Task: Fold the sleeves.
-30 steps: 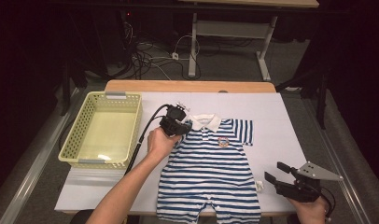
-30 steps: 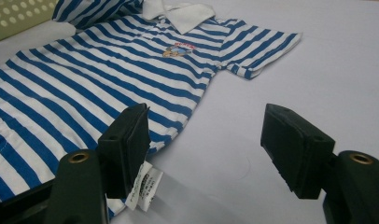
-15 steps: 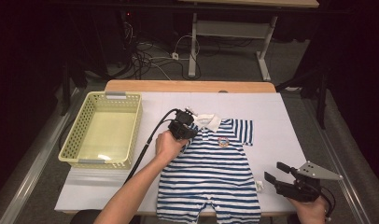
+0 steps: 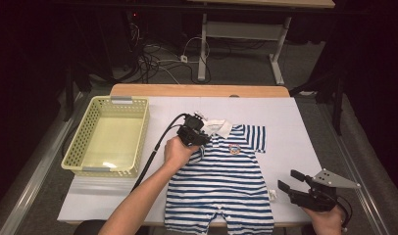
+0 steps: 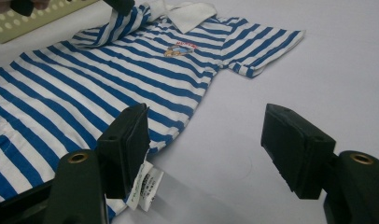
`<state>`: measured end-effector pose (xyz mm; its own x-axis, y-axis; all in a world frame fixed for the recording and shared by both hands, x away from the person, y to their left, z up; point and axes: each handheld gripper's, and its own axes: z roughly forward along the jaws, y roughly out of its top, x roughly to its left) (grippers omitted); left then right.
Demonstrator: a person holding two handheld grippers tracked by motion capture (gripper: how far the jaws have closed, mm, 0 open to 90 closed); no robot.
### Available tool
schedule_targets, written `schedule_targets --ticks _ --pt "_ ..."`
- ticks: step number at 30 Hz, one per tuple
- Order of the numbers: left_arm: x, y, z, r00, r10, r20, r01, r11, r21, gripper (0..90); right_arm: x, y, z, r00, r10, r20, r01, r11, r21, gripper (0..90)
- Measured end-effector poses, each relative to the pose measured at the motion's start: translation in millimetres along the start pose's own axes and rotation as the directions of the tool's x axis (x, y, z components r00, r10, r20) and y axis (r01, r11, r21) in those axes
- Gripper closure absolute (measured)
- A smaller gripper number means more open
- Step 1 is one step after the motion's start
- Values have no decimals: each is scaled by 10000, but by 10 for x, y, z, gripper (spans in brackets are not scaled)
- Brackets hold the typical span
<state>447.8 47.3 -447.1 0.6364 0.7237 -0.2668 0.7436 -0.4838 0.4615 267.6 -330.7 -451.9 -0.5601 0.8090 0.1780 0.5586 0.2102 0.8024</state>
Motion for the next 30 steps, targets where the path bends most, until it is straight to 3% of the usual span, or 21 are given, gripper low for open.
schedule_targets --ticks 6,9,15,24,26,30 --pt "69 -11 -162 9996 7 -294 -9 10000 -83 648 5 1 -1 10000 -1 21 1 10000 13 334" --pt "110 -19 -187 9995 -45 -320 47 10000 61 709 2 0 1 10000 5 24 -5 10000 26 334" --pt "45 -48 7 9997 211 -144 -201 9975 673 807 -1 2 4 10000 12 -6 -12 10000 42 334" --pt "-123 -67 304 9982 584 155 -598 9920 1108 806 -14 -1 0 9999 100 -62 -100 9999 12 333" --pt "-138 -70 312 9977 651 186 -666 9932 959 802 -13 -1 1 9999 100 -77 -100 9999 18 333" --pt "-139 -58 257 9981 586 194 -598 9958 689 709 -15 -2 -1 9999 143 -65 -143 9999 -7 333"
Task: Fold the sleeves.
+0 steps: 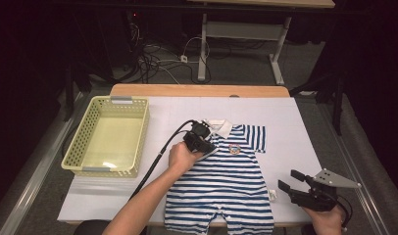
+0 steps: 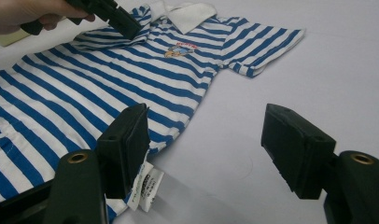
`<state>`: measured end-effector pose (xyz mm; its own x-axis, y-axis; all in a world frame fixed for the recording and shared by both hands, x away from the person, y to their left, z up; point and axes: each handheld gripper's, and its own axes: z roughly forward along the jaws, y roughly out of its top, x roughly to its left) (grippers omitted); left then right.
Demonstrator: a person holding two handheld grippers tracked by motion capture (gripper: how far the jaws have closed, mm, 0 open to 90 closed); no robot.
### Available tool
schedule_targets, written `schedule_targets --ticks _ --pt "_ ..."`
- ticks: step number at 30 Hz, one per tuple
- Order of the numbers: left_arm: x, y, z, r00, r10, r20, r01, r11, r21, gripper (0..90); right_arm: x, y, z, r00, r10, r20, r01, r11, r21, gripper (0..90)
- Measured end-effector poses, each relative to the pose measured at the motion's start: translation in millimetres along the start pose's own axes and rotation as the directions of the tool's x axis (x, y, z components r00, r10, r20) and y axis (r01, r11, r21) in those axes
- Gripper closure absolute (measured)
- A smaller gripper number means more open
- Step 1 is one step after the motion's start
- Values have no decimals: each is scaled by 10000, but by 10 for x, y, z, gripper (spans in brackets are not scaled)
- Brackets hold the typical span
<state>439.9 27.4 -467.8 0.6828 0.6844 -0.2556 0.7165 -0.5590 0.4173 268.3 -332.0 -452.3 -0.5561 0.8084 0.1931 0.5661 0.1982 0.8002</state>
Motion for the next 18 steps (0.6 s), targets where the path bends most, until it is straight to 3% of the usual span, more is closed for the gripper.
schedule_targets --ticks 7,18 --pt "40 -3 -165 9998 -93 -191 86 9994 -341 559 -12 0 3 9999 106 -44 -106 9999 6 332" --pt "117 -29 -409 9991 -223 -367 192 9964 -828 477 -13 -3 -8 10000 83 -1 -83 9999 -65 331"
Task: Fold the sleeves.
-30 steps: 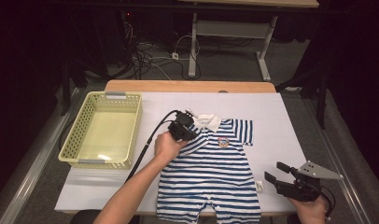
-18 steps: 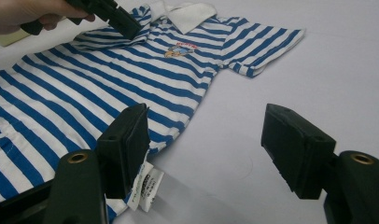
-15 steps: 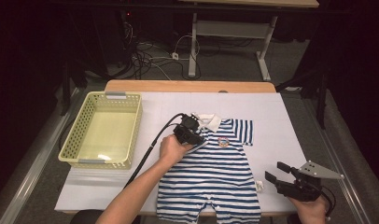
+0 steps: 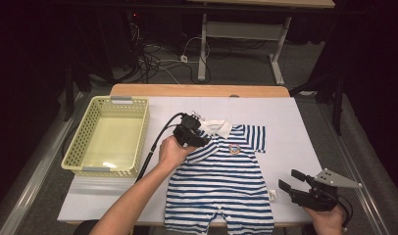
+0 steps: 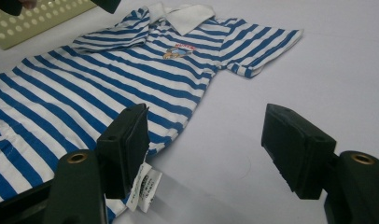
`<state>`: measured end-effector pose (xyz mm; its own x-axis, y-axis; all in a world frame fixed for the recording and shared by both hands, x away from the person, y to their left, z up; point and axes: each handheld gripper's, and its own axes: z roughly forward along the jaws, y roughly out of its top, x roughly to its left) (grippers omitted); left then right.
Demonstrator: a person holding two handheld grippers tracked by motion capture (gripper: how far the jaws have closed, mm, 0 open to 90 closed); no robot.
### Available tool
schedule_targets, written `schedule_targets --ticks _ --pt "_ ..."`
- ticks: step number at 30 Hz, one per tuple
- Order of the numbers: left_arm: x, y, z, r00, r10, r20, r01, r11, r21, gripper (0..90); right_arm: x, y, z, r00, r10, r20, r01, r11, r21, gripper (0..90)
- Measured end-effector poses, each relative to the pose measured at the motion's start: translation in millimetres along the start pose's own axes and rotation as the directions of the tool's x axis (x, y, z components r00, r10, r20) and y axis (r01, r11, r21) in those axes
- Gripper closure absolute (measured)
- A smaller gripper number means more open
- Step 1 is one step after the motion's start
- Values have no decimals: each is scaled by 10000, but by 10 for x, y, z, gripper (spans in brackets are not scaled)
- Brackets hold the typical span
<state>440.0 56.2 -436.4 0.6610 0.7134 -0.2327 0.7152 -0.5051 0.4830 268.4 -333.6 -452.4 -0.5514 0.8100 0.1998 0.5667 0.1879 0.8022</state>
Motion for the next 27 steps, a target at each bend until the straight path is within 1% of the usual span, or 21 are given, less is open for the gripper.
schedule_targets --ticks 2,3,6,9,16,18,24,27 --pt "13 -5 -35 10000 10 -21 -10 10000 -28 474 2 1 2 10000 -14 11 14 10000 16 331" --pt "17 -9 -48 10000 -6 -42 6 10000 -19 458 2 1 2 10000 -10 17 10 10000 13 331" --pt "14 -26 -90 9998 65 -204 -67 9999 -79 454 4 -1 -3 10000 -31 45 31 10000 -15 331" --pt "7 -43 -125 9997 79 -218 -84 9997 -218 441 6 -2 -6 10000 -33 61 33 10000 -40 330" --pt "18 -85 -174 9994 116 -334 -124 9996 -249 441 11 -1 -6 10000 -45 72 45 10000 -31 330" --pt "22 -96 -195 9994 59 -334 -70 9994 -332 441 11 -1 -6 10000 -56 76 56 10000 -29 330" --pt "31 -117 -256 9993 71 -372 -89 9988 -485 430 5 0 -2 10000 -40 55 40 10000 -9 329" --pt "30 -128 -280 9991 117 -403 -136 9988 -467 430 4 0 -2 10000 -4 49 4 10000 -3 329"
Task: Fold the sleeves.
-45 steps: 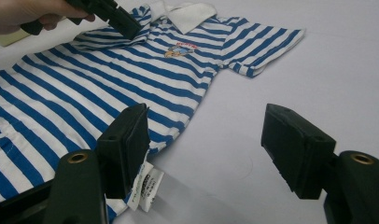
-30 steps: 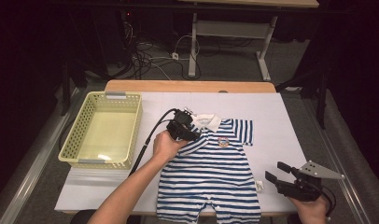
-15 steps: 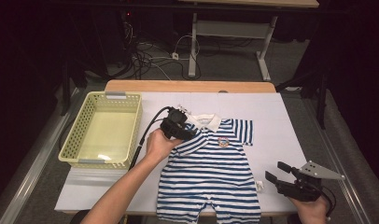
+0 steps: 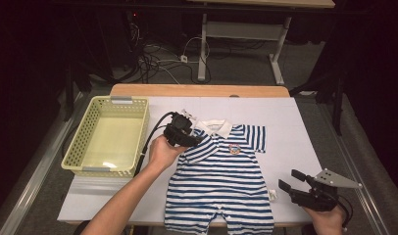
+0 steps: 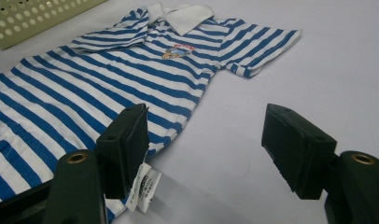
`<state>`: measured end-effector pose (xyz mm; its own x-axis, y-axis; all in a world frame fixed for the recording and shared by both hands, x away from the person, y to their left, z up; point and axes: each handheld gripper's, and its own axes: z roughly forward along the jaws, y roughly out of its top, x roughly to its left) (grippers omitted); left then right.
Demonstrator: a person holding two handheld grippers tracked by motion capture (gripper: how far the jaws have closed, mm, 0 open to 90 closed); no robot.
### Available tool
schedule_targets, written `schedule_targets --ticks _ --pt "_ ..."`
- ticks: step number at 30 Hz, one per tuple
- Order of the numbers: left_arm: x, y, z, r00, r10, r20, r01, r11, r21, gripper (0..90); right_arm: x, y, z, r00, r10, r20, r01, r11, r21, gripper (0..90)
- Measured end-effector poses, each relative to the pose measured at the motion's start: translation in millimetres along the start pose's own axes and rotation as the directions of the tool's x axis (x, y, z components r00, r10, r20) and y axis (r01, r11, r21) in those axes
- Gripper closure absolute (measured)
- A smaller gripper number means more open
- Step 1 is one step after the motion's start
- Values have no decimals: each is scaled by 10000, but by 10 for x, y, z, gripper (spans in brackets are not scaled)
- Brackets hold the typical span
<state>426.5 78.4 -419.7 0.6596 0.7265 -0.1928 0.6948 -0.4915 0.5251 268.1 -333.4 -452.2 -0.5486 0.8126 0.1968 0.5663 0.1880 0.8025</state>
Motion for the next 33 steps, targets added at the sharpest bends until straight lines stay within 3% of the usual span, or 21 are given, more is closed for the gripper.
schedule_targets --ticks 12,26,33 --pt "8 -49 -104 9998 103 -170 -106 9998 -155 428 -10 -1 2 10000 81 -18 -81 10000 -2 329" --pt "76 -173 -224 9997 -187 -177 179 9988 -446 418 -21 -4 -3 9997 227 12 -227 9997 -26 328" --pt "65 -227 -297 9997 -70 -243 55 9981 -608 409 -27 -4 0 9997 254 31 -254 9997 -11 327"
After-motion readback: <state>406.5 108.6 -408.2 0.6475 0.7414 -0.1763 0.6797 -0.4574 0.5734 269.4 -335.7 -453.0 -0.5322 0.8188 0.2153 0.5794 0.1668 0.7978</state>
